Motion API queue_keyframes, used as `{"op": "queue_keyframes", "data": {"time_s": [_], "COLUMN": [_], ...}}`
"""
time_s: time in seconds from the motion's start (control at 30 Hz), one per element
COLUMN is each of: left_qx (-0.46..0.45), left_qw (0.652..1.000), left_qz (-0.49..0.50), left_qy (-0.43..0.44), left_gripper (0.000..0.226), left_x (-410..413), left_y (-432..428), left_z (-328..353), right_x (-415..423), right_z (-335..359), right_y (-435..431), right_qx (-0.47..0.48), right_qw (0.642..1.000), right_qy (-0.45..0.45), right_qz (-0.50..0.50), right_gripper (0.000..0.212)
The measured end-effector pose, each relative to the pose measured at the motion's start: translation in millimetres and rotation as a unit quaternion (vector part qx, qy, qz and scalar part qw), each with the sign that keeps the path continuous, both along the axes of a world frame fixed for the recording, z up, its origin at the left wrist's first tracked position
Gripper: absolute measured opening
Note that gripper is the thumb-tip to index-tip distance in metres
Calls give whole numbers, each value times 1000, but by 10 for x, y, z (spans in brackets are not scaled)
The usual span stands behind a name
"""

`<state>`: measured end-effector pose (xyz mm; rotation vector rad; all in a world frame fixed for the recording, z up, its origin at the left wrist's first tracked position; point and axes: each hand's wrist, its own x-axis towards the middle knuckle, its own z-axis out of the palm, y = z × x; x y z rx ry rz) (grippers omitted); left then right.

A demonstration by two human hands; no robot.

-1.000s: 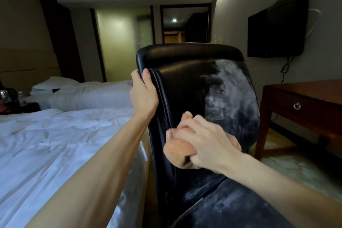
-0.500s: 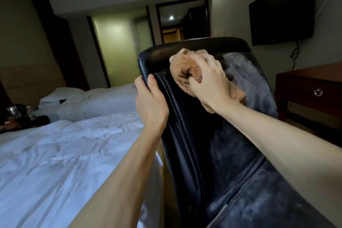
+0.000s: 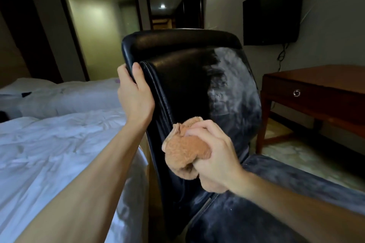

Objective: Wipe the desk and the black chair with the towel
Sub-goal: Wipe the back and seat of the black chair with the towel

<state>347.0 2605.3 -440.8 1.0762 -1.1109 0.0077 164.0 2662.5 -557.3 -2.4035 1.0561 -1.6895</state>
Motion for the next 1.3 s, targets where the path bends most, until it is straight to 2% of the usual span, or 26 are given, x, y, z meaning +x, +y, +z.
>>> {"op": "queue_keyframes", "data": {"time_s": [0.07, 0.2, 0.27, 0.33, 0.4, 0.5, 0.63, 0.83, 0.97, 1.13, 1.23, 1.3], "left_qx": [-6, -7, -7, -9, -10, -12, -10, -2, 22, 44, 57, 63], "left_qw": [1000, 1000, 1000, 1000, 1000, 1000, 1000, 1000, 998, 993, 993, 993], "left_qz": [0, 2, -3, -7, -6, 6, 6, -11, -49, -66, -50, -46], "left_qy": [0, 4, -1, -1, 3, 8, 10, 15, 21, 84, 89, 85], "left_gripper": [34, 30, 25, 24, 28, 32, 35, 36, 26, 36, 35, 36], "left_x": [7, 5, 1, 0, 9, 42, 27, -57, -137, -207, -248, -245], "left_y": [14, 64, 88, 100, 90, 63, 46, 129, 224, 263, 267, 251], "left_z": [1, -12, -15, -18, -28, -55, -67, -132, -491, -893, -924, -931], "right_x": [-135, -248, -264, -314, -319, -193, -68, 154, -88, -278, -359, -319], "right_z": [283, 1097, 1433, 1620, 1612, 1291, 722, -45, 176, 923, 1083, 904], "right_y": [-35, -378, -640, -965, -1231, -1267, -802, 1, -32, -473, -816, -904], "right_qx": [-14, -57, -38, -2, 40, 72, 62, 37, 45, -19, 15, 56], "right_qw": [1000, 987, 982, 981, 980, 980, 986, 997, 996, 982, 986, 986], "right_qy": [-13, -127, -125, -80, -26, -34, -52, -49, -78, -175, -100, -54], "right_qz": [-2, -79, -134, -174, -192, -181, -148, -36, 7, -69, -131, -146], "right_gripper": [53, 54, 54, 52, 50, 49, 48, 48, 54, 51, 53, 52]}}
